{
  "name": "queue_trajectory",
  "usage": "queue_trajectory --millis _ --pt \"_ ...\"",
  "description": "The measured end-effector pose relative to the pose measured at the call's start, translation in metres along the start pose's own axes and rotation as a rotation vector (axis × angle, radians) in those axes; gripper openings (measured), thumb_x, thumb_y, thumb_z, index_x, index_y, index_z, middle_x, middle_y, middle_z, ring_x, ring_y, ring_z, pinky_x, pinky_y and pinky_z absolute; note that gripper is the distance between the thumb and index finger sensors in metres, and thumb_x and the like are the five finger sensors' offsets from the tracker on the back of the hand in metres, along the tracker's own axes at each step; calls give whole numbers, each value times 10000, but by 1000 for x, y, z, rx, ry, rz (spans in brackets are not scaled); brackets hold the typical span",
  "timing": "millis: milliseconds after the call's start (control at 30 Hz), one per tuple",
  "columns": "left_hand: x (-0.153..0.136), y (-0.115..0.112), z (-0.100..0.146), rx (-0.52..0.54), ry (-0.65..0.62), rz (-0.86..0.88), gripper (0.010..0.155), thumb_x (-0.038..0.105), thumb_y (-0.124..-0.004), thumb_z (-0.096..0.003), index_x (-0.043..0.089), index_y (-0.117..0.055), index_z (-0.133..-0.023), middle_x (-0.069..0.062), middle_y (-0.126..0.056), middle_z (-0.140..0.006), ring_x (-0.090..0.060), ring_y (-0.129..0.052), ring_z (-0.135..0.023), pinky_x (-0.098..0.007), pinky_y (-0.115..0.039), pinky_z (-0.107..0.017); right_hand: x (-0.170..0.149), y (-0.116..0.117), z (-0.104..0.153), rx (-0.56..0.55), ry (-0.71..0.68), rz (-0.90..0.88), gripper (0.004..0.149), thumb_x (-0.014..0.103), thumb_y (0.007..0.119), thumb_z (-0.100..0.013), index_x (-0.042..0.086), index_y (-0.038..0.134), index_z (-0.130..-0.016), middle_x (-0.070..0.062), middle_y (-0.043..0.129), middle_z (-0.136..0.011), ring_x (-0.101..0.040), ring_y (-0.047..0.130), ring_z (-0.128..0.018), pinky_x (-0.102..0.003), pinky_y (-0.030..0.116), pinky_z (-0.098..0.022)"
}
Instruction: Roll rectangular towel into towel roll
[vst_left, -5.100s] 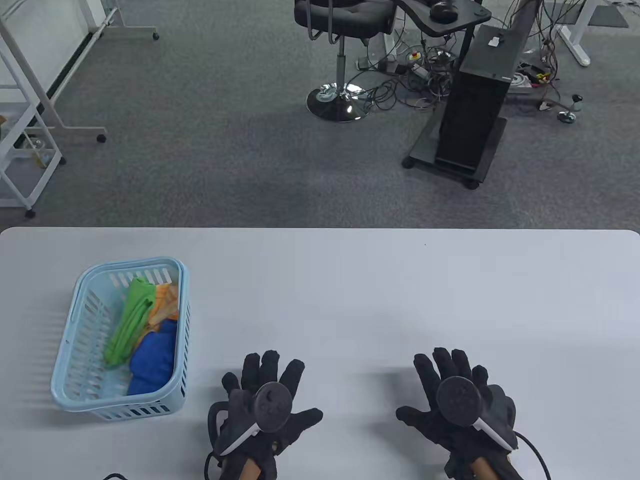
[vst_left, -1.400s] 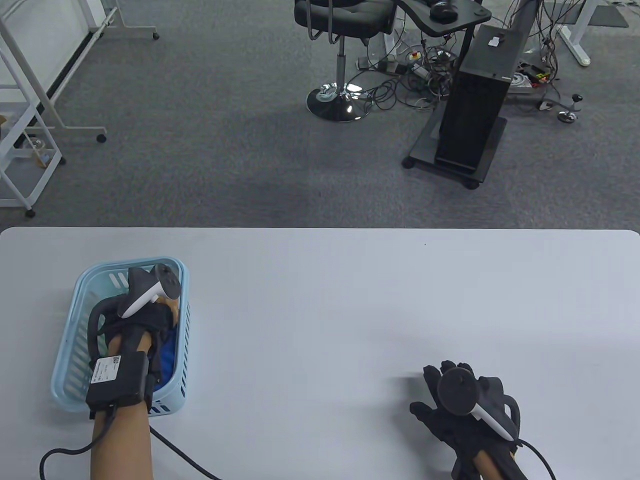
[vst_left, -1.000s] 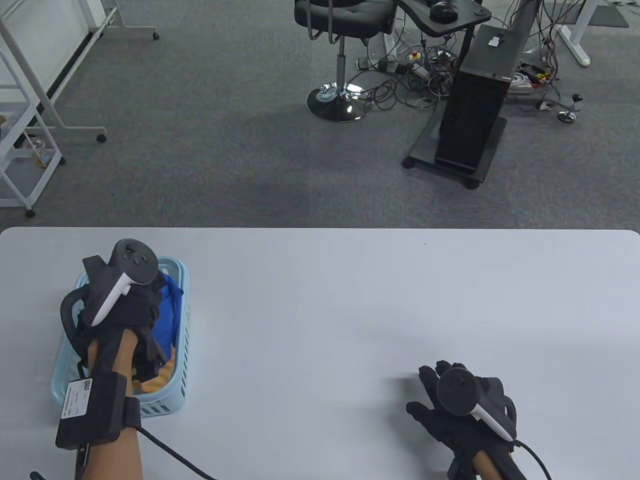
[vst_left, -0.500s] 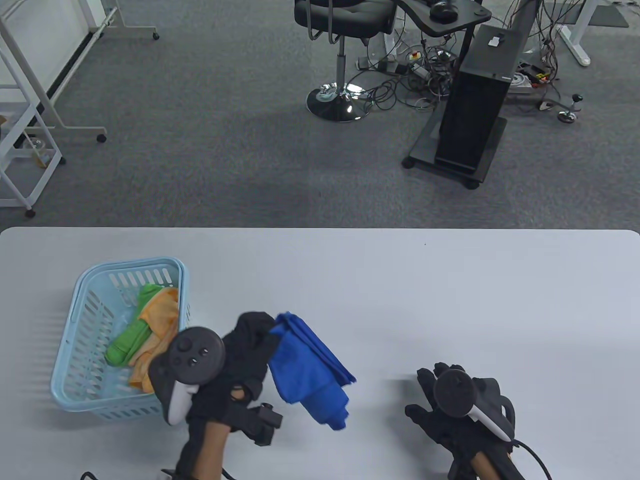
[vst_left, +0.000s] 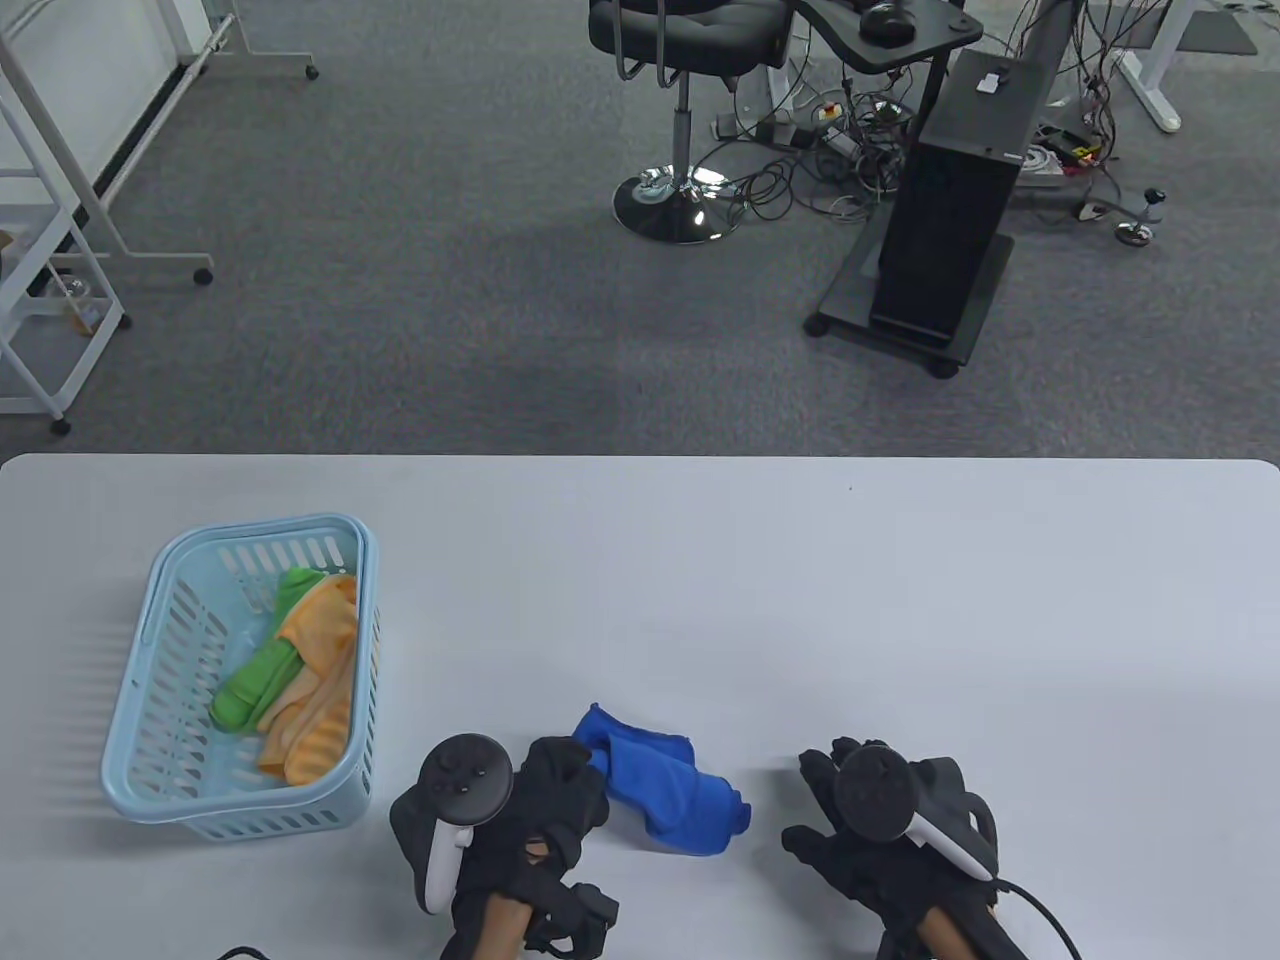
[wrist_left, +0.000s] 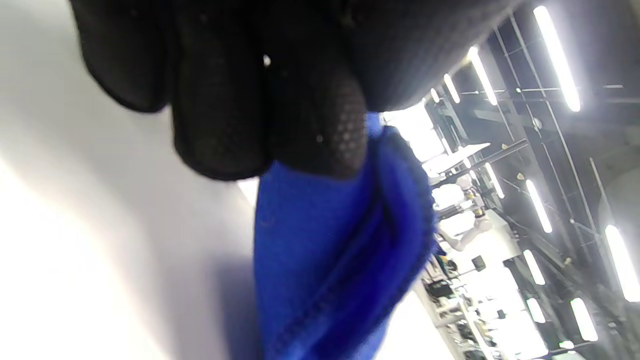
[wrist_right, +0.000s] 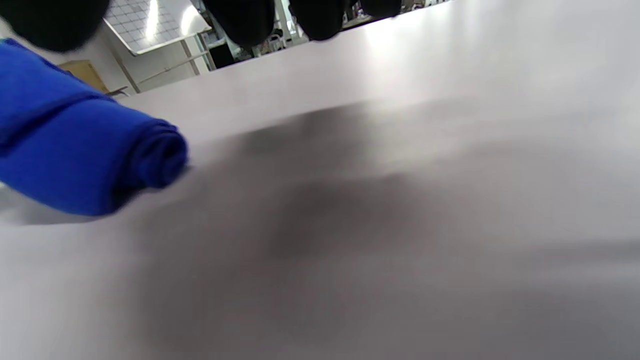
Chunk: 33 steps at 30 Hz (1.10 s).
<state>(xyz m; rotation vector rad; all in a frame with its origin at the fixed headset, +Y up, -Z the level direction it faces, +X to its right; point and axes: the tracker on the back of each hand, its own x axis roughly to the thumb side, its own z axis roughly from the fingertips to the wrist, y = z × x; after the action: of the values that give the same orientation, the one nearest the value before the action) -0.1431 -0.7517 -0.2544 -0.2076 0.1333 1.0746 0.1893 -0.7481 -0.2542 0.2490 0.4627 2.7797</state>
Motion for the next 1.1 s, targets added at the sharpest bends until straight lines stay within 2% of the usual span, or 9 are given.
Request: queue_trajectory --millis 233,333,467,567,700,767,900,1000,1100 --pt "-8 -36 -7 -342 36 620 482 343 -823 -424 45 -823 -803 -53 -1081 -426 -261 -1092 -477 -558 -804 -498 19 2 4 -5 -165 -79 1085 599 776 -266 202 133 -1044 -102 204 -1091 -396 256 -1033 -697 222 -696" --pt "-10 -43 -9 -469 1 649 484 363 -802 -446 55 -802 -819 -27 -1074 -449 -238 -1088 -505 -544 -804 -513 17 -4 3 -152 -136 -103 1033 558 792 -262 171 244 -1048 -117 355 -1069 -371 426 -1021 -694 307 -697" --pt "-9 -48 -9 -505 -6 642 488 366 -791 -454 60 -787 -834 -32 -1070 -475 -250 -1078 -533 -553 -789 -524 7 -7 0 -196 -99 -176 859 471 837 -264 190 510 -1007 -62 661 -944 -310 702 -922 -689 415 -680" --pt "-5 -44 -7 -425 16 486 491 404 -765 -472 88 -791 -847 -83 -1063 -513 -313 -1046 -570 -591 -744 -539 2 -7 -2 -235 -76 -155 761 455 855 -251 196 654 -937 -46 785 -835 -271 844 -802 -668 493 -669" --pt "14 -21 4 -5 -103 -141 677 518 -806 -411 83 -764 -929 -139 -1056 -566 -381 -1020 -604 -631 -732 -522 1 -13 3 -311 -45 -50 752 496 849 -239 214 695 -919 -36 814 -799 -259 876 -758 -655 517 -670" --pt "24 -20 11 87 -193 -329 731 553 -804 -395 141 -706 -991 -135 -1012 -691 -392 -967 -701 -626 -715 -549 4 -14 5 -315 -52 -48 755 505 846 -238 217 702 -921 -35 816 -799 -258 877 -758 -653 520 -671" --pt "44 -37 23 58 -400 -501 793 541 -821 -365 276 -581 -1072 -187 -579 -1079 -477 -550 -982 -663 -476 -680 13 -12 6 -310 -81 -43 773 515 834 -245 220 674 -941 -39 781 -825 -265 845 -783 -651 513 -677" --pt "57 -56 28 -4 -557 -618 844 593 -810 -344 370 -486 -1092 -164 -439 -1133 -474 -444 -1010 -667 -403 -694 23 -8 7 -283 -124 -21 765 517 838 -242 248 691 -942 -38 780 -829 -267 844 -786 -654 509 -678" --pt "62 -74 28 -96 -574 -699 882 630 -813 -321 349 -504 -1097 -164 -514 -1125 -483 -462 -1012 -681 -400 -691 30 -3 8 -259 -165 6 769 508 843 -244 256 680 -952 -23 764 -851 -260 829 -810 -654 496 -684"
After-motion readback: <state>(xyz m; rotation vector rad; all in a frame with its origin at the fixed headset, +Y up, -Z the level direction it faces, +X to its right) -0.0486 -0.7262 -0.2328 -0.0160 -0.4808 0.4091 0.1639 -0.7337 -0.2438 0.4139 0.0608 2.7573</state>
